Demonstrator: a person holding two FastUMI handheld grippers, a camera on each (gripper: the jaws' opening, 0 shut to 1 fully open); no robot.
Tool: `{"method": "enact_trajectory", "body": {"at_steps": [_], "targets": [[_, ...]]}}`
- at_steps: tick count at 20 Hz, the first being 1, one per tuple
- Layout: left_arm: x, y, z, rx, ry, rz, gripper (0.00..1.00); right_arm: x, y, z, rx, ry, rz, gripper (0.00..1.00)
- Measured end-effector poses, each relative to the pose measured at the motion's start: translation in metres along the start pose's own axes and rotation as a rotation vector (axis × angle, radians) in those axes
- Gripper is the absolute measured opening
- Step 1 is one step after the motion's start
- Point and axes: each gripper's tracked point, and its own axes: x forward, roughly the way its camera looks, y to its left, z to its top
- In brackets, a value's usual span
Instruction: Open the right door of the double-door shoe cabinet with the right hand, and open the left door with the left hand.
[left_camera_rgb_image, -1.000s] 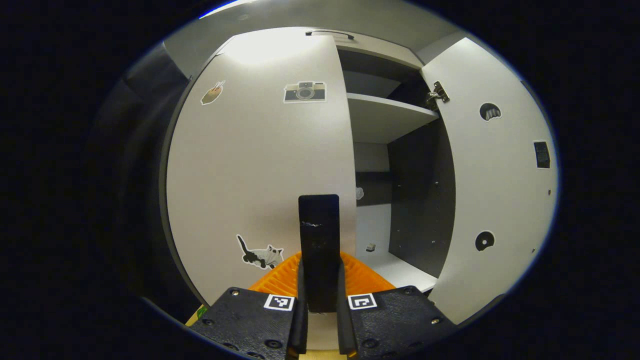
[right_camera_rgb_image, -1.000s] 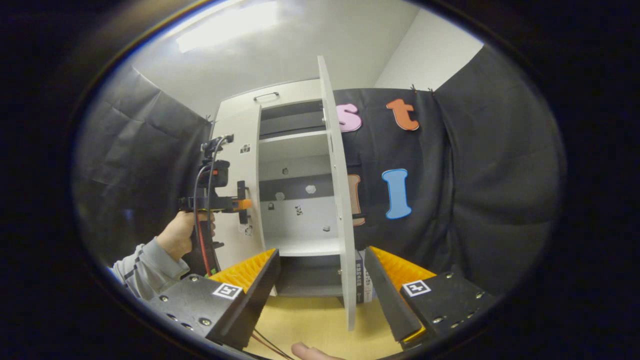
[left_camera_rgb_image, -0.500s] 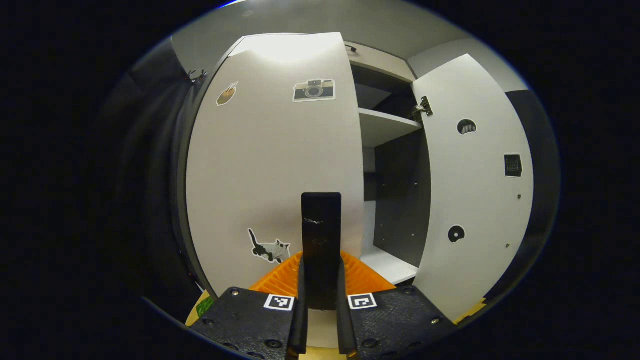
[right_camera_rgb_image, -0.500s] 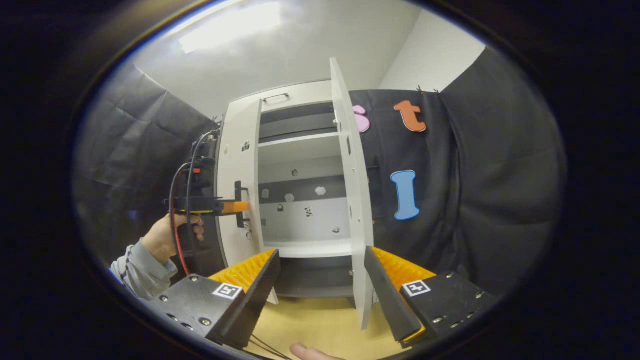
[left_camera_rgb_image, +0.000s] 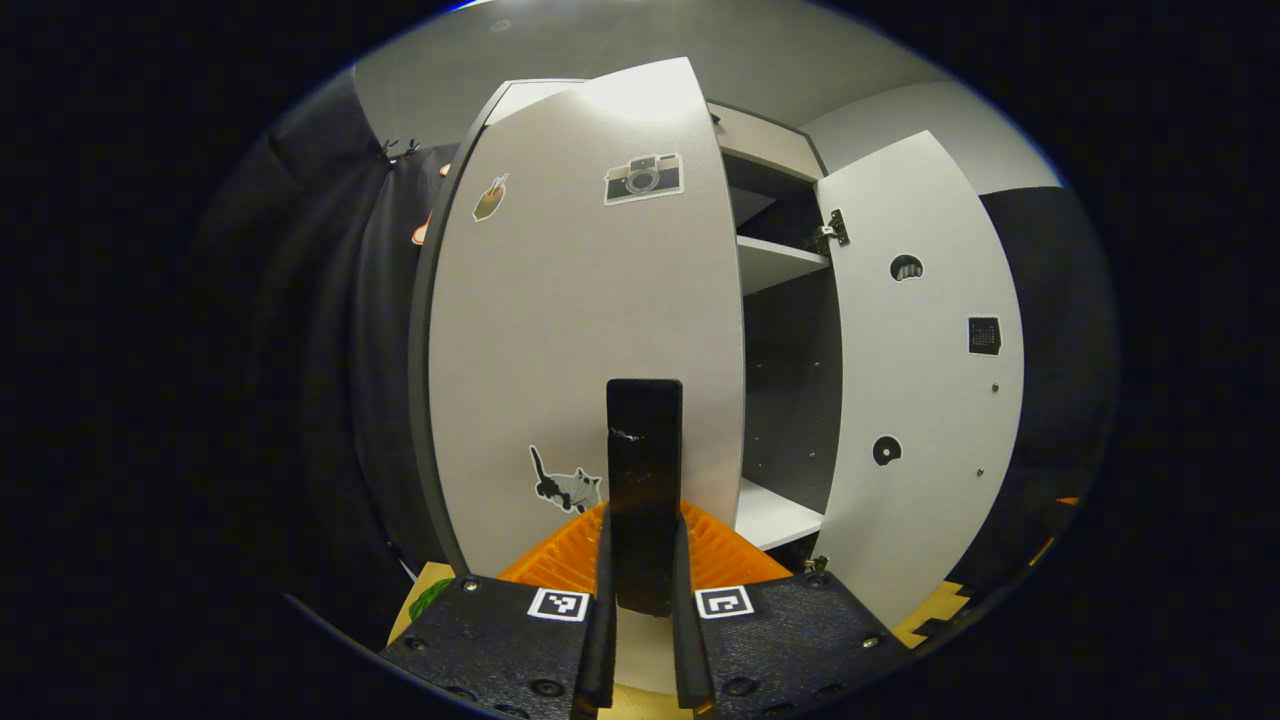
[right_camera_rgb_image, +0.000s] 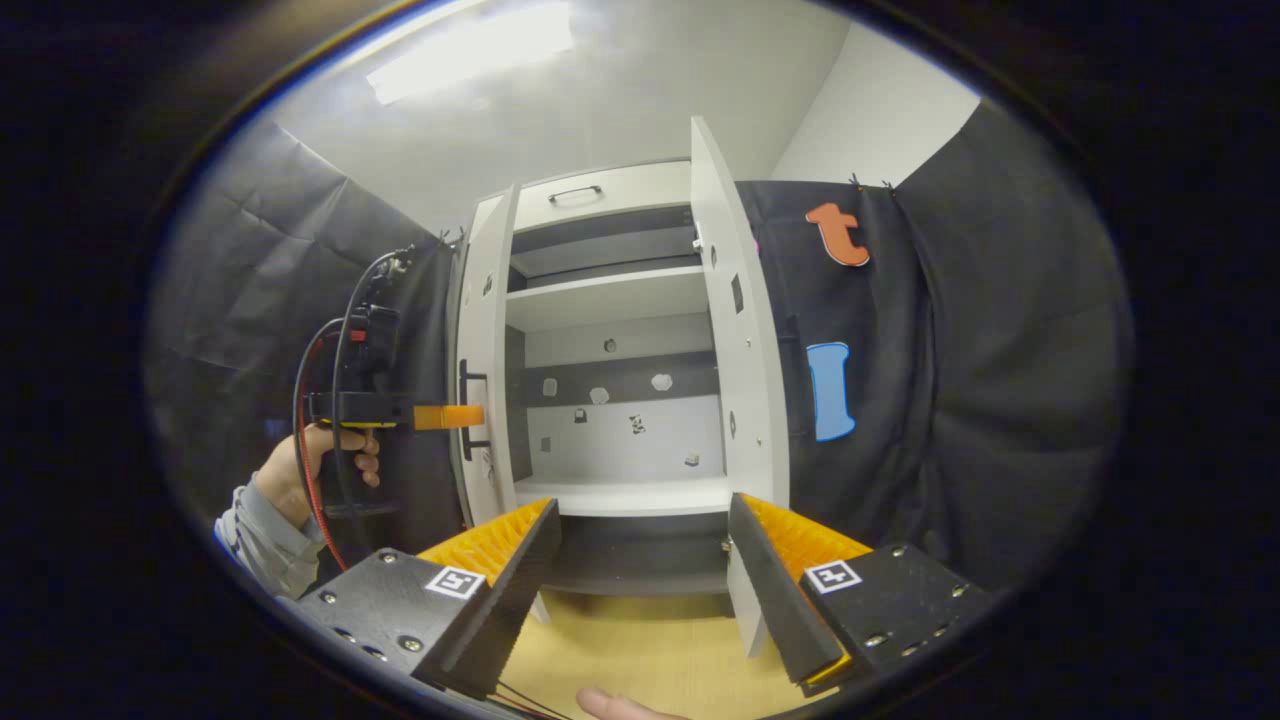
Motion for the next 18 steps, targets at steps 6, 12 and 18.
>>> {"method": "enact_trajectory", "body": {"at_steps": [6,12,18], "targets": [[-0.017,0.012,0.003,-0.008,-0.003,0.031,0.24,-0.015,0.031,-0.003,-0.006,-0.02,0.004,0.99],[-0.026,0.019,0.003,-0.01,-0.01,0.045,0.24,-0.018,0.05,-0.016,-0.01,-0.021,-0.008,1.0],[-0.032,0.026,0.004,-0.002,-0.01,0.054,0.2,-0.012,0.057,-0.036,-0.024,0.003,-0.047,1.0]]}}
